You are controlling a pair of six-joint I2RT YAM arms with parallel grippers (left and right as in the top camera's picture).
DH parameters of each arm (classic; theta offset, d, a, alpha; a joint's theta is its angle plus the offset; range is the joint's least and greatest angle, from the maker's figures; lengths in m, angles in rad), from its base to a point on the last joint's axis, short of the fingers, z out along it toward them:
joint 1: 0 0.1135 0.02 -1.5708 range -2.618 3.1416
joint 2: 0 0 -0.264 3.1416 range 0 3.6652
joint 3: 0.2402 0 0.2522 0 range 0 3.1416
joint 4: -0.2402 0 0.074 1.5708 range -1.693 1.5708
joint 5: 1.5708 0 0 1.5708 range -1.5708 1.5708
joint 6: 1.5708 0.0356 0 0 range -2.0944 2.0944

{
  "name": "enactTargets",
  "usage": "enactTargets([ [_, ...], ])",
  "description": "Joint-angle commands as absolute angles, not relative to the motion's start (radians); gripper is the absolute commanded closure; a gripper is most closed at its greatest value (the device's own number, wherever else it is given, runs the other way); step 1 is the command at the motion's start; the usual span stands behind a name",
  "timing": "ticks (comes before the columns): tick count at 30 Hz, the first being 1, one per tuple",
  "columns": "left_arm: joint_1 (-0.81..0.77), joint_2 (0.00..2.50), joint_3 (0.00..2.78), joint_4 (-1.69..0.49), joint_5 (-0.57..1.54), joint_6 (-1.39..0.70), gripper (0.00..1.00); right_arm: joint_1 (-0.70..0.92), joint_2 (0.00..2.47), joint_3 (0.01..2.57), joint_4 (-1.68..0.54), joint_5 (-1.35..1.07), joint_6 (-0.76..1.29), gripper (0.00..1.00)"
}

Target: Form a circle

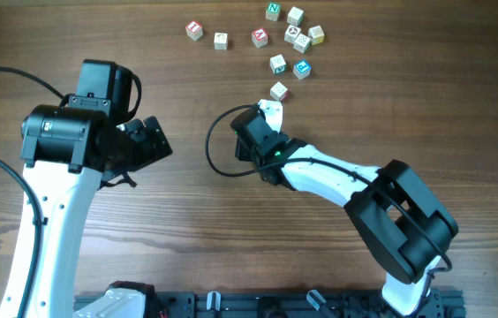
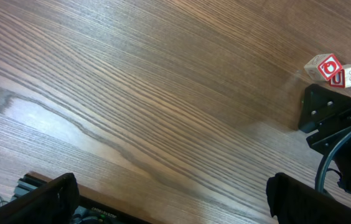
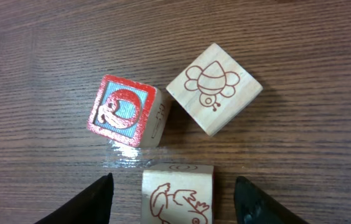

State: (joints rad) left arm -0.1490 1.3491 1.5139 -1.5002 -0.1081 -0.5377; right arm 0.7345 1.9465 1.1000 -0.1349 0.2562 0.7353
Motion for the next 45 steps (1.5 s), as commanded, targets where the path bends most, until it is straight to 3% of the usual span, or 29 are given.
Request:
enactTargets([
  [1, -0.149, 1.343, 1.517, -1.501, -0.125, -0.554, 0.00, 0.738, 1.923, 1.116, -0.155, 0.274, 0.733, 0.36],
  [11, -0.149, 1.343, 1.517, -1.501, -0.125, -0.554, 0.00, 0.727, 1.729, 1.144, -0.265, 0.307, 0.736, 0.33],
  [13, -0.149, 1.343, 1.517, -1.501, -0.125, -0.554, 0.00, 0.706, 1.728, 1.144, -0.279, 0.324, 0.736, 0.41],
  [17, -0.149, 1.343, 1.517, -1.501, -0.125, -0.554, 0.00, 0.556, 1.771, 1.137, -0.249, 0.283, 0.735, 0.77],
  [21, -0.149, 1.343, 1.517, -1.501, -0.125, -0.554, 0.00, 0.453, 1.852, 1.137, -0.146, 0.131, 0.719, 0.91],
  [28, -0.149, 1.343, 1.517, -1.501, -0.125, -0.554, 0.00, 0.417, 1.935, 1.137, 0.027, -0.094, 0.587, 0.92],
  [39, -0.149, 1.343, 1.517, -1.501, -0.125, -0.554, 0.00, 0.418, 1.994, 1.147, 0.175, -0.133, 0.583, 0.96],
  [45, -0.149, 1.343, 1.517, -1.501, -0.125, -0.554, 0.00, 0.418, 2.048, 1.216, 0.121, -0.167, 0.595, 0.95],
])
